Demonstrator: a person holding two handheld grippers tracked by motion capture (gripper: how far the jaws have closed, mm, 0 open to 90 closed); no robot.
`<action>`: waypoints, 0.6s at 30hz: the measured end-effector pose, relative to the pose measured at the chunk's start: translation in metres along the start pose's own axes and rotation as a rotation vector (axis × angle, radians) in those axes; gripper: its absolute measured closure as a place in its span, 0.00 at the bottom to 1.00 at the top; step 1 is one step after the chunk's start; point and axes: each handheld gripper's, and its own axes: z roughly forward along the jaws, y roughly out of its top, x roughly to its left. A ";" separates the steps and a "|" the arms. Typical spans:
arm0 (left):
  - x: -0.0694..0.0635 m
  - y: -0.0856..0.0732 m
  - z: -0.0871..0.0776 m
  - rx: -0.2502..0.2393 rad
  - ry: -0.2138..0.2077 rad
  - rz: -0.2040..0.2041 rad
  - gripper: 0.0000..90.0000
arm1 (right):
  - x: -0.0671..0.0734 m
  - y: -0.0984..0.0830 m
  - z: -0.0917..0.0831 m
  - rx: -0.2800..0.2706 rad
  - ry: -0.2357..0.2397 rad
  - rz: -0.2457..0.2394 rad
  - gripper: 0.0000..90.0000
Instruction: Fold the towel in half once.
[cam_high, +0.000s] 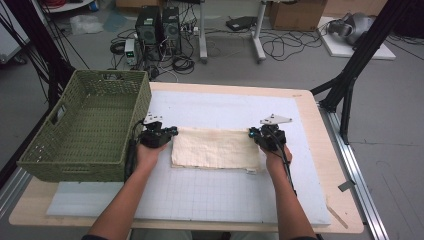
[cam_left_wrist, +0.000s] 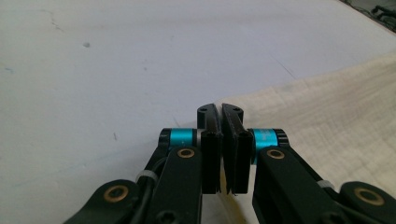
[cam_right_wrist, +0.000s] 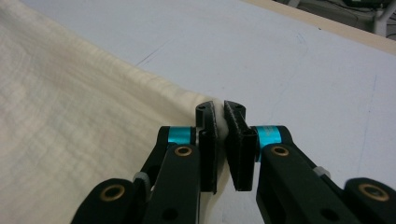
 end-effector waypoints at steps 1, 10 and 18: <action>0.000 0.002 0.001 -0.002 0.007 0.010 0.96 | 0.001 0.000 0.002 0.001 -0.009 -0.007 0.94; -0.002 0.006 0.013 0.045 0.027 0.057 0.94 | 0.000 0.008 0.009 0.011 -0.067 0.003 0.92; 0.000 0.004 0.003 0.062 0.046 0.033 0.62 | -0.005 0.007 0.002 -0.006 -0.084 0.046 0.68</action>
